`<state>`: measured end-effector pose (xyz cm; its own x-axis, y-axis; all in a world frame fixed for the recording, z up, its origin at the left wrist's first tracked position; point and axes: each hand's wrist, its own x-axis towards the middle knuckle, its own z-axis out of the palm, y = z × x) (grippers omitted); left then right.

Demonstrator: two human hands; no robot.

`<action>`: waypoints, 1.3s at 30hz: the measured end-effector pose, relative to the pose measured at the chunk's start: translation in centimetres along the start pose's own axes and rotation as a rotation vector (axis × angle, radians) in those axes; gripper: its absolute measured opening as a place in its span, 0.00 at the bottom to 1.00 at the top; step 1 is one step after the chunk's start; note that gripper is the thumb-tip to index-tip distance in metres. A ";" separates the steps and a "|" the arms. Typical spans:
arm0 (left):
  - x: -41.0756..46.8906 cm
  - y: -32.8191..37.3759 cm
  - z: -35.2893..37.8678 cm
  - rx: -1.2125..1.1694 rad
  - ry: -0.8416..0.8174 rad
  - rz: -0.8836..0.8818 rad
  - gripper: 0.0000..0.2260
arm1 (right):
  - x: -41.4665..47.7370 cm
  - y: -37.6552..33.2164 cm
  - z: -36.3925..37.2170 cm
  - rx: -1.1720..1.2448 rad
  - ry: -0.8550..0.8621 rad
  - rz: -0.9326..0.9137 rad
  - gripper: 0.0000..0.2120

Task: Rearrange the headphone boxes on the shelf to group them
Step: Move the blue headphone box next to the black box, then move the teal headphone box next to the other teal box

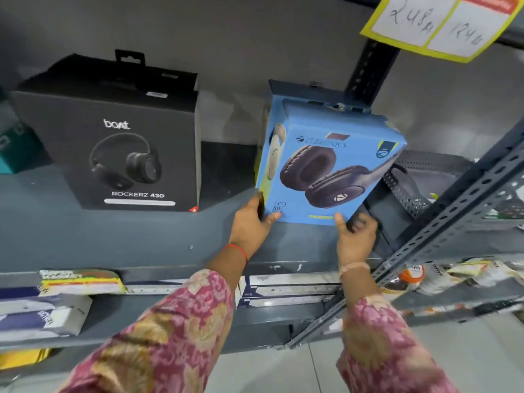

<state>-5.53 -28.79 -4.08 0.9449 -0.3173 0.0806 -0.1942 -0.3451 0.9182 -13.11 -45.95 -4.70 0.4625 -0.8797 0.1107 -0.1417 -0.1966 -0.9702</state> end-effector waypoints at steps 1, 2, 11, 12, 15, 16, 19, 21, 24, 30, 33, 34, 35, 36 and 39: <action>-0.6 -0.4 -0.9 -0.014 0.010 -0.014 0.21 | -1.7 -0.2 0.4 -0.057 0.032 -0.034 0.24; -1.4 -0.8 -2.0 -0.019 0.023 -0.027 0.20 | -3.8 -0.4 1.0 -0.111 0.011 -0.085 0.24; -6.2 -6.7 -18.6 0.044 0.368 -0.107 0.14 | -20.8 -6.5 14.7 -0.085 -0.859 -0.435 0.19; -6.4 -7.4 -21.0 0.050 0.378 -0.117 0.14 | -22.5 -7.2 16.7 -0.083 -0.911 -0.465 0.19; -6.6 -9.3 -27.1 0.076 0.415 -0.109 0.14 | -26.6 -8.8 21.9 -0.080 -0.993 -0.495 0.19; -6.9 -10.3 -29.5 0.090 0.439 -0.116 0.14 | -28.2 -9.3 23.7 -0.078 -1.005 -0.479 0.19; -8.4 -13.8 -36.4 0.135 0.548 -0.145 0.14 | -33.2 -10.7 28.7 -0.092 -1.047 -0.422 0.19; -9.7 -16.1 -40.3 0.152 0.632 -0.145 0.13 | -36.4 -11.6 31.5 -0.111 -1.081 -0.417 0.20; -12.0 -18.8 -45.7 0.129 0.770 -0.129 0.19 | -41.4 -13.3 35.5 -0.096 -1.127 -0.400 0.21; -13.5 -20.5 -56.6 -0.021 1.395 -0.270 0.30 | -47.7 -17.7 42.3 -0.009 -1.201 -0.403 0.33; -13.1 -21.5 -59.5 -0.055 1.308 -0.298 0.26 | -49.1 -19.5 45.0 -0.006 -1.217 -0.335 0.37; -13.2 -21.6 -59.7 -0.071 1.263 -0.294 0.25 | -49.5 -19.8 45.4 0.002 -1.243 -0.319 0.35; -13.4 -21.6 -59.7 -0.084 1.229 -0.288 0.24 | -49.8 -20.0 45.5 0.020 -1.267 -0.320 0.33; -13.8 -21.5 -59.8 -0.080 1.207 -0.278 0.23 | -50.0 -20.1 45.5 0.043 -1.271 -0.334 0.29; -15.3 -19.7 -60.1 0.012 1.159 -0.208 0.19 | -49.8 -20.4 44.1 0.083 -1.138 -0.384 0.22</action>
<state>-0.31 35.97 -0.05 0.6323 0.7366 0.2400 -0.0047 -0.3061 0.9520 5.36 20.99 0.06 0.9752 0.1248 0.1827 0.2124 -0.2965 -0.9311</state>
